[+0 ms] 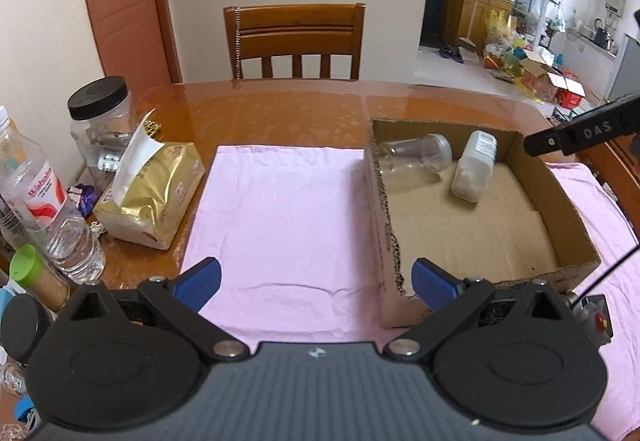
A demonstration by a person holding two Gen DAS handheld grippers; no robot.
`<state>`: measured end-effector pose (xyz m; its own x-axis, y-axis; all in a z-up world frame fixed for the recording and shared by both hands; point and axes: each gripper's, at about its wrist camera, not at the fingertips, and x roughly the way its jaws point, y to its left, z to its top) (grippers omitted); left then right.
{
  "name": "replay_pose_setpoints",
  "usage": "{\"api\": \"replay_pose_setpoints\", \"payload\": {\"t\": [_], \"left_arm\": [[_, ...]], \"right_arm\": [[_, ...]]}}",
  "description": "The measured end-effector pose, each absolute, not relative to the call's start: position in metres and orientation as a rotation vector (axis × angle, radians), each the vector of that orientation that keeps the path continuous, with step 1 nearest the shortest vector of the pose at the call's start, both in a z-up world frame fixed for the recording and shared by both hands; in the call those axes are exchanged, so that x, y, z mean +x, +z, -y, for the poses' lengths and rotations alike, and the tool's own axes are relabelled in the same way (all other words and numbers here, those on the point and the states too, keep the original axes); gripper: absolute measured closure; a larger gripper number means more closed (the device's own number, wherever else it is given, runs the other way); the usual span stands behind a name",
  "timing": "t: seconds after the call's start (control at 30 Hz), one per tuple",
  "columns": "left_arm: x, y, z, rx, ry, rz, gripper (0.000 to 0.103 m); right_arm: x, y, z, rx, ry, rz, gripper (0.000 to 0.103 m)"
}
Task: Organize rigid objects
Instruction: 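Lower the white bottle with the right tool into the box and release, then move the left tool to the battery pack while the right tool approaches the black device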
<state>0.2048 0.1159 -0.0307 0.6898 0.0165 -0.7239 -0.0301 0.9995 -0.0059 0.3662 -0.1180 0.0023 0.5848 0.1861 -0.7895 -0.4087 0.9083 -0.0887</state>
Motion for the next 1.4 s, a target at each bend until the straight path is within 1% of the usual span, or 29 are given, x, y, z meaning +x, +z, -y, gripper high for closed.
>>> {"api": "replay_pose_setpoints", "payload": {"t": [0.4, 0.6, 0.93, 1.2, 1.4], "left_arm": [[0.186, -0.035, -0.094, 0.004, -0.010, -0.805, 0.002], [0.167, -0.037, -0.076, -0.003, 0.017, -0.828, 0.002], [0.128, -0.054, -0.029, 0.041, -0.019, -0.892, 0.002], [0.100, -0.089, 0.017, 0.065, -0.139, -0.980, 0.002], [0.089, -0.123, 0.038, 0.097, -0.220, -1.053, 0.002]], "right_arm": [[0.280, 0.003, 0.138, -0.279, 0.362, -0.868, 0.000], [0.228, -0.007, 0.159, -0.282, 0.391, -0.844, 0.000], [0.164, -0.059, 0.195, -0.261, 0.448, -0.877, 0.000], [0.149, -0.104, 0.226, -0.233, 0.390, -0.955, 0.000], [0.153, -0.119, 0.247, -0.213, 0.347, -0.991, 0.000]]}}
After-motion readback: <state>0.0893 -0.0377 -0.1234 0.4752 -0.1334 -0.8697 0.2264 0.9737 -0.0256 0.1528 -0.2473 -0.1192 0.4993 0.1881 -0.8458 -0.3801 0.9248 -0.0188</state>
